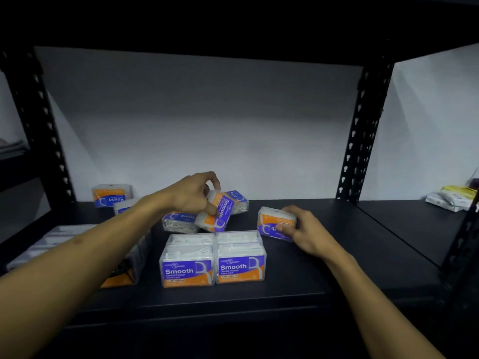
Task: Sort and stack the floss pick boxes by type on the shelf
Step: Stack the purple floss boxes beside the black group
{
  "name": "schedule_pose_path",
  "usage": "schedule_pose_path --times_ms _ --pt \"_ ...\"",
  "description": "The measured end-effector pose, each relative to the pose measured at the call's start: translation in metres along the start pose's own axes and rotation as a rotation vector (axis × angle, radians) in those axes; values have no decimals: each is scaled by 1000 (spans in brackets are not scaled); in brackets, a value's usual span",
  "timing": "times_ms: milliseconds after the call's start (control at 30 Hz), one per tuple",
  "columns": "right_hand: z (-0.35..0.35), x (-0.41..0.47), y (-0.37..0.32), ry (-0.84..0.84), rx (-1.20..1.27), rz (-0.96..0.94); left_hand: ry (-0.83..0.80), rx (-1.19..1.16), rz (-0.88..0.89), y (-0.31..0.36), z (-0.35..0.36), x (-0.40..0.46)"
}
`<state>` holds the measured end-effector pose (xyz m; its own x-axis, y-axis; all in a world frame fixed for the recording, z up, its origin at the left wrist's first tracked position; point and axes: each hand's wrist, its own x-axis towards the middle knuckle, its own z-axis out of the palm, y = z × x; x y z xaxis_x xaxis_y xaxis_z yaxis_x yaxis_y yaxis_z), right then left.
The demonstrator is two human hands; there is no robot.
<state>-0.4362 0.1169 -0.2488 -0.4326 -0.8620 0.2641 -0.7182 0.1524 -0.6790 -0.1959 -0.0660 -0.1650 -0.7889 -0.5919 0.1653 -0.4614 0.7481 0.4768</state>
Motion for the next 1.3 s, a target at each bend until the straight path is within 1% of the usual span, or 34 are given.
schedule_pose_path --times_ms 67,133,200,300,367,433,533,600,700,800,833,867,967,1033,1133,1200,1300 --pt "5 -6 1 29 50 -3 30 -170 17 -4 -1 -13" --pt "9 -11 2 56 100 -16 0 -316 2 -9 -3 -23" --pt "10 -12 2 74 123 -18 0 -362 -36 -14 -5 -28" --pt "8 -9 1 62 124 -18 91 -375 -41 -20 -7 -31" --pt "7 -7 1 51 111 4 118 -352 -35 -22 -9 -32" --pt "4 -5 -2 48 58 29 104 -307 -47 -24 -11 -32" --pt "-2 2 -11 25 -87 64 67 -273 -58 -27 -12 -32" --pt "-5 6 -16 1 -177 85 42 -232 -35 -28 -12 -33" --pt "-9 12 -22 -66 -224 119 19 -129 3 -28 -12 -33" --pt "-11 13 -27 -110 -270 135 25 -53 -25 -27 -12 -32" --pt "-10 14 -27 -93 -251 115 34 -38 -31 -26 -13 -32" --pt "-9 13 -25 -60 -180 82 42 -33 -33 -24 -13 -31" --pt "-5 9 -21 37 185 40 52 -54 -46 -22 -16 -32" --pt "-4 6 -18 60 331 34 51 -60 -47 -21 -17 -32" --pt "-1 2 -15 41 444 -12 45 -58 -43 -21 -18 -33" --pt "3 1 -13 47 480 -35 44 -48 -41 -22 -18 -33" --pt "7 2 -12 74 500 -17 42 -39 -33 -23 -18 -32"
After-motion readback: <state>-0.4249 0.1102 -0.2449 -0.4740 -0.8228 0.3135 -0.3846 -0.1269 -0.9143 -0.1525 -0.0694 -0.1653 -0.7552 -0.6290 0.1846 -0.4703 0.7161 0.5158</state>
